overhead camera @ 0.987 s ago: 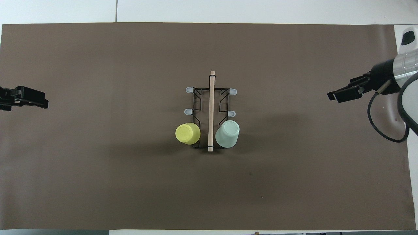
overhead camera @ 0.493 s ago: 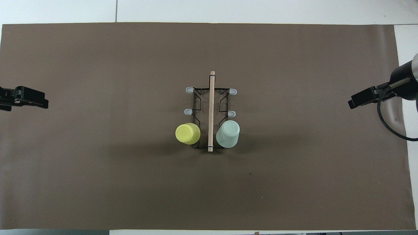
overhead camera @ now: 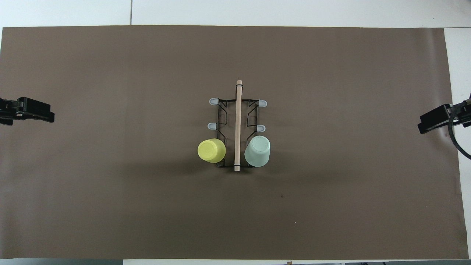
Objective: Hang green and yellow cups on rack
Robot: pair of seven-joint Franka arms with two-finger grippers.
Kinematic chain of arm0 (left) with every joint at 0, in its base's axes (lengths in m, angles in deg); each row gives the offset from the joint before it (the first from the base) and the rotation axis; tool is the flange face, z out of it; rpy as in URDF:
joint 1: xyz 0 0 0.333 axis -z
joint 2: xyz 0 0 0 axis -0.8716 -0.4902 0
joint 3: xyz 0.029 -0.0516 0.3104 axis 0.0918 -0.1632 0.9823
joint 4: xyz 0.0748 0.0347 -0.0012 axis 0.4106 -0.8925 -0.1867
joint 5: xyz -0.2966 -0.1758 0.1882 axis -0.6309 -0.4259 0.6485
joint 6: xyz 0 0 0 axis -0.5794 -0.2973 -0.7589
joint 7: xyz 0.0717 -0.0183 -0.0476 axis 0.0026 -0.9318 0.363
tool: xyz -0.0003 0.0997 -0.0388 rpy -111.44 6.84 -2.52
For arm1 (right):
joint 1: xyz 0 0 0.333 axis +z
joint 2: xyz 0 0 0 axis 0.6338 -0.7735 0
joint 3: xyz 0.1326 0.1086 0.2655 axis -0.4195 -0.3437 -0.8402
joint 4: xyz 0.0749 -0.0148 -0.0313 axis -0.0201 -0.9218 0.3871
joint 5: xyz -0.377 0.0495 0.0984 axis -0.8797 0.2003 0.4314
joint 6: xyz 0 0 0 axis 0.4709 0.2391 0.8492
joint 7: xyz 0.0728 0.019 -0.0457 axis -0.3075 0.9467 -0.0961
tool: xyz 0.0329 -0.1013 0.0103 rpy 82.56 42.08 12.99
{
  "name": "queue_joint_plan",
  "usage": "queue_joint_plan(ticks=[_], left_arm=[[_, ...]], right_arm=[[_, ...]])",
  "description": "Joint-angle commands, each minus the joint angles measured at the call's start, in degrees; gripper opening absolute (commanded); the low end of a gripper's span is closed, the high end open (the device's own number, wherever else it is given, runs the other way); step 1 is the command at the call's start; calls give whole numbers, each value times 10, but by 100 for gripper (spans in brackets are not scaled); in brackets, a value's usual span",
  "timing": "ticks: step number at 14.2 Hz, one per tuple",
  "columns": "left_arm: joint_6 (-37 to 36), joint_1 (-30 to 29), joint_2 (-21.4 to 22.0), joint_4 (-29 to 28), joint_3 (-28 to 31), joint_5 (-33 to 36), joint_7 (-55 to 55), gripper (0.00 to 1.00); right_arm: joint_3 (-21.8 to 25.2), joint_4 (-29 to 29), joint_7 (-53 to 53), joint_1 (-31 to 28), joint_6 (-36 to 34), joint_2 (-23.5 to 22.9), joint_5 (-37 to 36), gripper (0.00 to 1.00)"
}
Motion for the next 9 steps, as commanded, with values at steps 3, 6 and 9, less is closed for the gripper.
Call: queue_joint_plan(ticks=[3, 6, 9], left_arm=[[3, -3, 4, -8, -2, 10, -3, 100], [3, -3, 4, -8, -2, 10, -3, 100], [3, -3, 4, -8, -2, 10, -3, 100]], right_arm=[[17, -43, -51, 5, 39, 24, -7, 100], [17, -43, -80, 4, 41, 21, -4, 100], [17, -48, -81, 4, 43, 27, -4, 100]])
